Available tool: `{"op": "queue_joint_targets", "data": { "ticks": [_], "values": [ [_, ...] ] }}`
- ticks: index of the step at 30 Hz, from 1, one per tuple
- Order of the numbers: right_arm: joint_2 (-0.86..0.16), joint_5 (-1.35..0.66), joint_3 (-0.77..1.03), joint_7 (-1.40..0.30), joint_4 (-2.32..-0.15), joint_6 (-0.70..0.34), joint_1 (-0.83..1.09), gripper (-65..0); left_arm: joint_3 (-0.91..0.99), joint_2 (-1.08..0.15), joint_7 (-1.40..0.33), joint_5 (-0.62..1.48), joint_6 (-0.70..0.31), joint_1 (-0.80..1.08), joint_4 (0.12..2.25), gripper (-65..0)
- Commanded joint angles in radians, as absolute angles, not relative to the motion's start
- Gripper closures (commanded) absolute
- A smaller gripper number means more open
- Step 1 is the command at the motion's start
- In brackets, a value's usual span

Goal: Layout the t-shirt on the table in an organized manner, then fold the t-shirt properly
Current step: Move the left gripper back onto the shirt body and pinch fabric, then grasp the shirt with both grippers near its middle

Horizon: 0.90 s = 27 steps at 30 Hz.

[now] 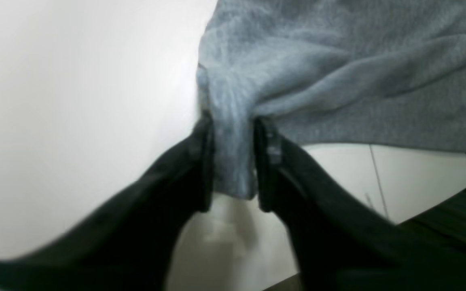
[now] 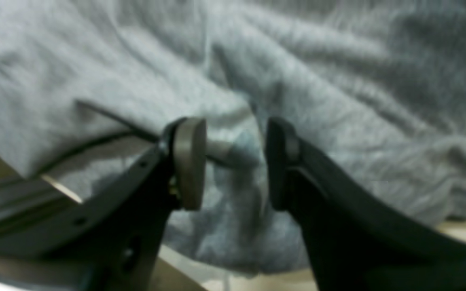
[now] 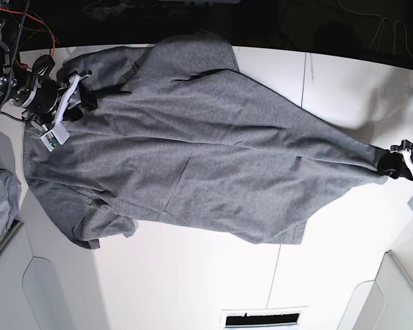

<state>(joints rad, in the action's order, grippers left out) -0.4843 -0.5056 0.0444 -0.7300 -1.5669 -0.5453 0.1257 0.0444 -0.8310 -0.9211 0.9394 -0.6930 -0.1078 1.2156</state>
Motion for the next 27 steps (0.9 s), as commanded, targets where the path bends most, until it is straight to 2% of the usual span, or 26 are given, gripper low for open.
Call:
{"op": "queue_joint_targets", "data": {
  "ticks": [1,7,10,14,18,20,22,26,27],
  "values": [
    [-0.501,-0.525,0.052,-0.715,-1.586,-0.543,0.099,-23.6,0.053,-0.858,-0.914,0.954,-0.698,-0.124,1.229,-24.5],
    [-0.495,-0.519,0.054,-0.702,-1.588,-0.542,0.008,-23.6,0.055,-0.867,-0.844,0.988,-0.698,-0.124,1.231,-24.8],
    [-0.493,-0.483,0.055,-0.69,-1.577,-0.493,-0.046,-23.6,0.055,-0.854,-0.798,0.987,-0.698,-0.139,1.231,-24.8],
    [-0.463,-0.406,0.056,-0.649,-1.489,-0.431,-0.129,-23.6,0.054,-0.784,-0.731,0.919,-0.698,-0.18,1.231,-24.8],
    [-0.408,-0.382,0.055,-0.621,-1.327,-0.422,-0.216,-23.5,0.03,-0.686,-0.646,0.778,-0.685,-0.21,1.227,-24.7],
    [-0.381,-0.356,0.056,-0.606,-1.245,-0.414,-0.254,-19.8,0.001,-0.638,-0.611,0.7,-0.635,-0.223,1.223,-24.7],
    [-0.362,-0.339,0.056,-0.586,-1.176,-0.393,-0.279,-13.2,-0.039,-0.595,-0.593,0.637,-0.601,-0.241,1.214,-24.7],
    [-0.333,-0.34,0.055,-0.583,-1.116,-0.416,-0.287,0.0,-0.15,-0.536,-0.593,0.57,-0.592,-0.258,1.178,-24.7],
    [-0.326,-0.34,0.055,-0.589,-1.112,-0.432,-0.282,0.0,-0.179,-0.529,-0.594,0.552,-0.591,-0.257,1.167,-24.7]
  ]
}}
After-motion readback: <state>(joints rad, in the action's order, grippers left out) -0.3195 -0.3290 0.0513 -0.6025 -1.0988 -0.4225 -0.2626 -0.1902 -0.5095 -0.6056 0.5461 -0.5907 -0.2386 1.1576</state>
